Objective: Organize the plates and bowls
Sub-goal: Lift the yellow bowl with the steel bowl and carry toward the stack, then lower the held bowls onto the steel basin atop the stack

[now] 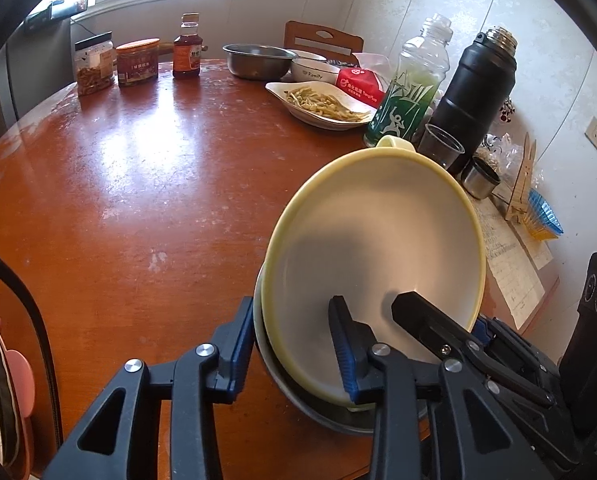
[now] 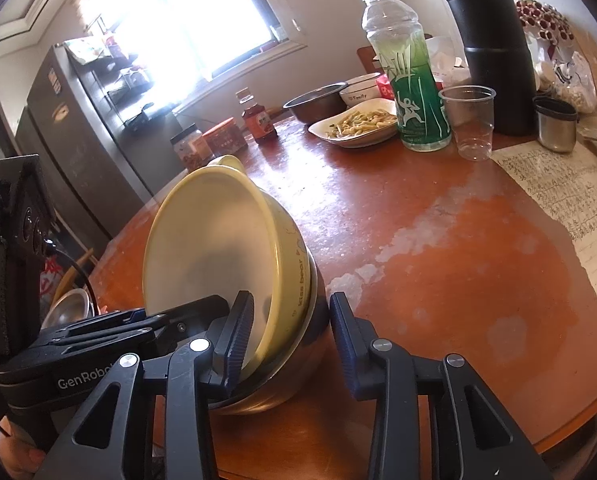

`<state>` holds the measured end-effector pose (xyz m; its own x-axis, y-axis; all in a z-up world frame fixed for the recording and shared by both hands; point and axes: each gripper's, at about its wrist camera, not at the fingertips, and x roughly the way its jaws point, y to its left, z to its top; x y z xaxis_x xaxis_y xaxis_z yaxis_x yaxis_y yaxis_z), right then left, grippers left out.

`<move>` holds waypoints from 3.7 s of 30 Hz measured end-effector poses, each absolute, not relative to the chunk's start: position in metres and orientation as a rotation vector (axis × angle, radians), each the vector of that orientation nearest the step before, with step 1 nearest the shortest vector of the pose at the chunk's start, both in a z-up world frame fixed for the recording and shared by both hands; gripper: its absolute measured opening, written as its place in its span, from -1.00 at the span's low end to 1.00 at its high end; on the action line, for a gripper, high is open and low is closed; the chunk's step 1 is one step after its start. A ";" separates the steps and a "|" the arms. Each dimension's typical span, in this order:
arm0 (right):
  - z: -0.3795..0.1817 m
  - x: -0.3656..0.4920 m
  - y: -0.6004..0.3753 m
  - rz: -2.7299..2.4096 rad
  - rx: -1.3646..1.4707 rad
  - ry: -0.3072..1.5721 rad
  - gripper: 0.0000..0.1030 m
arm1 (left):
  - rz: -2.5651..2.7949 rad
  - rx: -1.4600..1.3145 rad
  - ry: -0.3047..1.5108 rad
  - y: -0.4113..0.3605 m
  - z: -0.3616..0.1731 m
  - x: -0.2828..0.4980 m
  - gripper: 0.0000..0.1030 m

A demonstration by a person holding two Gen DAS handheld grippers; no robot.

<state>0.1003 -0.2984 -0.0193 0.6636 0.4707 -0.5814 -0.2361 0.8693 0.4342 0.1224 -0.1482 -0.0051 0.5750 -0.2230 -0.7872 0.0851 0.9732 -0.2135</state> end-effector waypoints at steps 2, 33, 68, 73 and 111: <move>-0.019 0.101 -0.298 0.407 0.335 0.746 -0.21 | -0.181 -0.164 0.943 -0.147 -0.005 0.123 -0.30; 0.013 0.118 -0.274 0.500 0.357 0.747 -0.21 | -0.119 -0.240 0.880 -0.110 0.037 0.110 -0.27; 0.045 0.079 -0.045 0.978 0.153 0.802 -0.20 | 0.303 -0.372 0.773 0.097 0.073 -0.028 -0.27; 0.037 0.079 -0.039 0.970 0.134 0.825 -0.20 | 0.295 -0.385 0.794 0.102 0.061 -0.015 -0.27; 0.016 0.084 -0.020 0.958 0.123 0.834 -0.15 | 0.265 -0.426 0.813 0.123 0.039 -0.003 -0.27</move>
